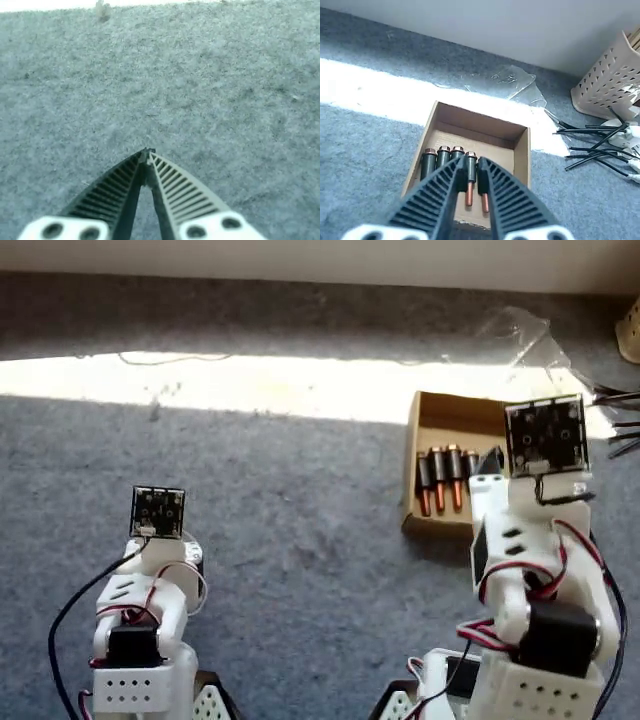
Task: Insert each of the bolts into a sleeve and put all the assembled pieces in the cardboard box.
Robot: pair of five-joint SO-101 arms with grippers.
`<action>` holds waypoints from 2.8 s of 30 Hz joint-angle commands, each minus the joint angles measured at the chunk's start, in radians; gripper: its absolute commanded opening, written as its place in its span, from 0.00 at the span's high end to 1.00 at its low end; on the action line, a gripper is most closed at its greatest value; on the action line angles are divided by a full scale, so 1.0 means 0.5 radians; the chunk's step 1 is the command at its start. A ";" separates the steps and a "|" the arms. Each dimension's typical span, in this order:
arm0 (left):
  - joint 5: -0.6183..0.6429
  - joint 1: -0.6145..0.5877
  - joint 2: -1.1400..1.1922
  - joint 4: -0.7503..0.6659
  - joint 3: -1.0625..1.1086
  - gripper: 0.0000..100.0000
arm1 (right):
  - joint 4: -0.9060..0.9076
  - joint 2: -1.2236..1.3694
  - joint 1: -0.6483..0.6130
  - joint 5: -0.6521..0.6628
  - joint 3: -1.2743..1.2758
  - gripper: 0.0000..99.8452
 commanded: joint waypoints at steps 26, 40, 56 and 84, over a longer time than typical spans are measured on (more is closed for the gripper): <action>0.015 -0.017 -0.020 0.390 0.041 0.99 | -0.100 -1.278 -0.186 0.006 1.229 0.97; 0.015 -0.017 -0.020 0.393 0.041 0.99 | -0.229 -1.281 -0.330 -0.279 1.748 0.97; 0.015 -0.020 -0.020 0.393 0.041 0.99 | -0.526 -1.281 -0.321 -0.304 2.478 0.97; 0.015 -0.020 -0.020 0.583 0.041 0.99 | 0.130 -1.278 -0.324 -0.601 2.478 0.97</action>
